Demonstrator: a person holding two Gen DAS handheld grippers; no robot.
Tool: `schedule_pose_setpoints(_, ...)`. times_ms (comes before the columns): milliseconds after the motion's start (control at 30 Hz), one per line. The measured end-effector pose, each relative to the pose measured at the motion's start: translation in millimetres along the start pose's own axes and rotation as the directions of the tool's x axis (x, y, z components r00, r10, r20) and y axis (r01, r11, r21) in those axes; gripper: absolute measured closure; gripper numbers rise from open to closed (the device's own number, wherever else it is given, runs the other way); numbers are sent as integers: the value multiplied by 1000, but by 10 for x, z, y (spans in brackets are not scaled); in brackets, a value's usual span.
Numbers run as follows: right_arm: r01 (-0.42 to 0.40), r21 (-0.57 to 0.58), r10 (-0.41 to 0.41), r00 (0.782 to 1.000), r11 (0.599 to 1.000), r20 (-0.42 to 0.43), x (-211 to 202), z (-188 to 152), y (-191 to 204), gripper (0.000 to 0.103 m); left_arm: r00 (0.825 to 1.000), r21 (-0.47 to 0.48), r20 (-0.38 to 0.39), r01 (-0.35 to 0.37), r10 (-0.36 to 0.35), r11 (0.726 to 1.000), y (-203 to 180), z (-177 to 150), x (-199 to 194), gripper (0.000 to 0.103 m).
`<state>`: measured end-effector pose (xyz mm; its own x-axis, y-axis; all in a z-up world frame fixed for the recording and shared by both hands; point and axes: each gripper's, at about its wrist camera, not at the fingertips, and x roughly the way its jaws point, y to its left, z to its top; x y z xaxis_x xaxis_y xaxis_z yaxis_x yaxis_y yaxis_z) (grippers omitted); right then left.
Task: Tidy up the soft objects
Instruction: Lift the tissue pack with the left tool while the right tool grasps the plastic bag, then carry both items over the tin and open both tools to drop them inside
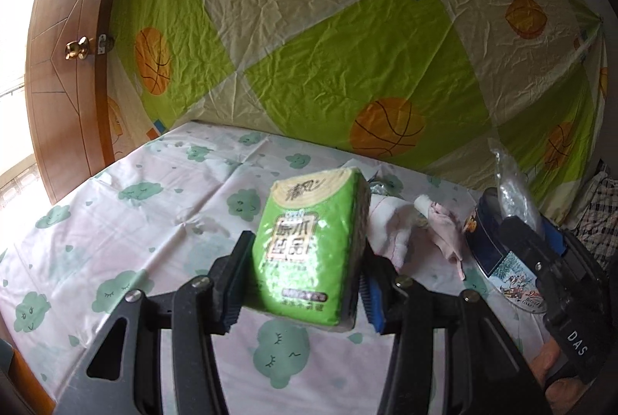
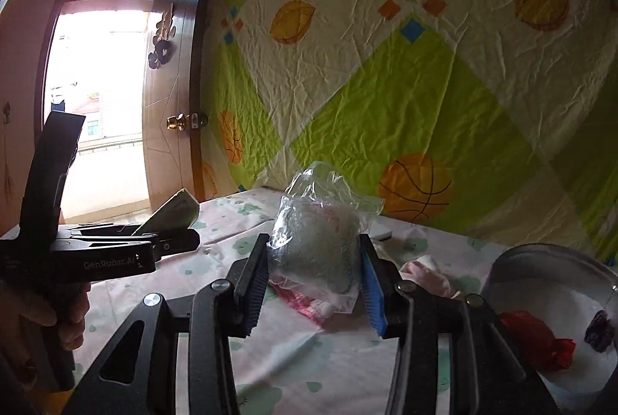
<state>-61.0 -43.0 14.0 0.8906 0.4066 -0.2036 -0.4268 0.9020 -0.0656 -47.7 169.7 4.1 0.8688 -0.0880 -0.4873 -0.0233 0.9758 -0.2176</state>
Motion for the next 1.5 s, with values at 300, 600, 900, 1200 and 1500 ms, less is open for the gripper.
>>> schedule_pose_setpoints(300, 295, -97, -280, 949, 950, 143, -382, -58, -394, 57, 995, 93, 35, 85, -88, 992, -873, 157, 155, 54)
schedule_pose_setpoints(600, 406, -36, -398, 907, 913, 135, -560, -70, -898, 57, 985, 165, 54, 155, -165, 974, -1605, 149, 266, 54)
schedule_pose_setpoints(900, 470, 4, -467, 876, 883, 117, -736, -88, -1390, 57, 975, 182, 59, 199, -213, 963, -2156, 126, 388, 54)
schedule_pose_setpoints(1200, 489, 75, -494, 867, 869, 64, -900, -136, -1926, 57, 964, 200, 45, 250, -263, 947, -2728, 56, 550, 54)
schedule_pose_setpoints(1500, 546, 108, -547, 837, 831, -23, -887, -204, -2372, 57, 963, 202, 11, 262, -270, 944, -3186, -50, 808, 54)
